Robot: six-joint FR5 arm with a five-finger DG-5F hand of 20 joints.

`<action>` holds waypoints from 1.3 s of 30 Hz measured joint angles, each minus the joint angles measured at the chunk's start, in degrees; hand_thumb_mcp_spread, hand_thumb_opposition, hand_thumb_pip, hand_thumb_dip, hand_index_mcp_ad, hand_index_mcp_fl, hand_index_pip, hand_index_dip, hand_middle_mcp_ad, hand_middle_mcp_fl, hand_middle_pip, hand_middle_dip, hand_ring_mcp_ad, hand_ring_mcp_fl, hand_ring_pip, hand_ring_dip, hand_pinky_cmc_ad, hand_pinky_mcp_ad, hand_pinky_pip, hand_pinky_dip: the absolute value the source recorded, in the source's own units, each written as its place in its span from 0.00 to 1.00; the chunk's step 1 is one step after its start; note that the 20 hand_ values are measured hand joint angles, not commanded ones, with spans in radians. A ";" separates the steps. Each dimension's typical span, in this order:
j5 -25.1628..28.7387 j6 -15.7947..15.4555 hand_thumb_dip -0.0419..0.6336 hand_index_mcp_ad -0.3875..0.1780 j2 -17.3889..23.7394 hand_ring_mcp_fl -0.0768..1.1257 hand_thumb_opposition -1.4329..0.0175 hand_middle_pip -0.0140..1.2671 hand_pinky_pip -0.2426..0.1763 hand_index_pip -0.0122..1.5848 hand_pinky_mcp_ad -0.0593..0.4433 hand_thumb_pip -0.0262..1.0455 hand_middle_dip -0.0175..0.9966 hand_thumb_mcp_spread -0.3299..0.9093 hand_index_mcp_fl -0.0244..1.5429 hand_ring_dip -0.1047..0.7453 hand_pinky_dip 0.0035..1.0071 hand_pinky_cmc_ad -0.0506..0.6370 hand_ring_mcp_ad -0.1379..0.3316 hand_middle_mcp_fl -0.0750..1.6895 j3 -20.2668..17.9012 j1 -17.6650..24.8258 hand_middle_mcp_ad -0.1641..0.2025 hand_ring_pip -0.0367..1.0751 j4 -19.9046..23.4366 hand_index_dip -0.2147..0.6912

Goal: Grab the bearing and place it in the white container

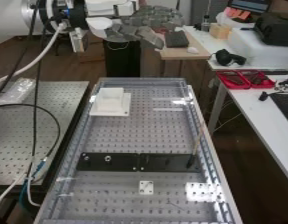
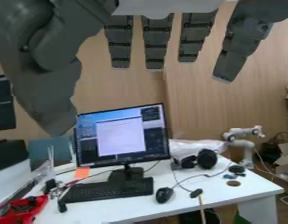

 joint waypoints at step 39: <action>-7.57 1.03 0.39 0.50 1.81 0.06 0.47 0.11 0.32 0.08 0.71 0.64 0.25 0.45 0.07 0.28 0.48 0.68 0.57 0.06 -3.07 -5.84 0.60 0.10 -0.35 0.50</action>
